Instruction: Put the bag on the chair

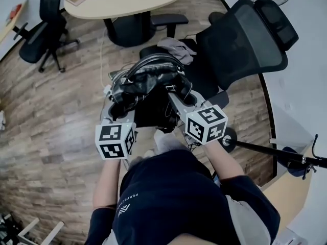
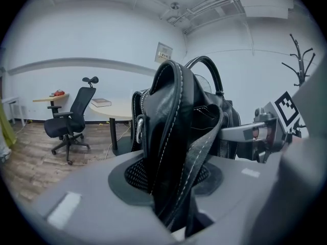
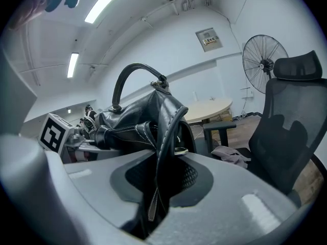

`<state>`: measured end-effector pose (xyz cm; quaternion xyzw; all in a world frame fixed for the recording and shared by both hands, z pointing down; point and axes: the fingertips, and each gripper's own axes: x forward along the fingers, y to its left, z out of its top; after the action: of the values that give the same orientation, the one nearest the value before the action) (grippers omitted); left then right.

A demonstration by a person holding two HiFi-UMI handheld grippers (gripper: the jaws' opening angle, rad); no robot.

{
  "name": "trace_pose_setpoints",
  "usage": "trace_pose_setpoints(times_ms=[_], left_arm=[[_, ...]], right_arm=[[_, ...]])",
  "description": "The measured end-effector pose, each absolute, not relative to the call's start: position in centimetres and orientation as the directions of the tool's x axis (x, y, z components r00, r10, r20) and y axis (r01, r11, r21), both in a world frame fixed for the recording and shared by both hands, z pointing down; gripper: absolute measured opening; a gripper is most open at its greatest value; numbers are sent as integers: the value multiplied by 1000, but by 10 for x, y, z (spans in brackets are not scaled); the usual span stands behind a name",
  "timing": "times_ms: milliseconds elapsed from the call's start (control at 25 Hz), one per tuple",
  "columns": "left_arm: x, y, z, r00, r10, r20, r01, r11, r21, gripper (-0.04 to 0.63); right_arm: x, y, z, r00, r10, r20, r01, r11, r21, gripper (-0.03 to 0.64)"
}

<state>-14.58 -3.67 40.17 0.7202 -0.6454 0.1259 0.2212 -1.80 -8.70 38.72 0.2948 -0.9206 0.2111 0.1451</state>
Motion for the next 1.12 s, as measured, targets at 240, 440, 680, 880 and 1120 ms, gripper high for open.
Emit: trace_pose_setpoints(times_ms=[240,440,680,880,1120], left_arm=[[-142,-96,410,115,-861,496,-986,-41,159,163],[-135,-143,416,110,-852,511,-987,-33,157,163],[-132,-192,428,111,-843,526,-986,-26,165,163],[-125,-227,442,127,-833,539,-983,-35,179,164],[-119,-262,465,160,-807,568,-977,-50,205,166]], right_arm=[[-16,-152,397,-799,-446,404,-581,748,-320,66],[-11,-203,404,-804,-434,406,-572,751,-330,67],[-10,-255,415,-800,-436,413,-576,751,-323,69],[-3,-292,429,-794,-435,425,-581,750,-317,71],[2,-329,451,-779,-437,449,-593,746,-303,74]])
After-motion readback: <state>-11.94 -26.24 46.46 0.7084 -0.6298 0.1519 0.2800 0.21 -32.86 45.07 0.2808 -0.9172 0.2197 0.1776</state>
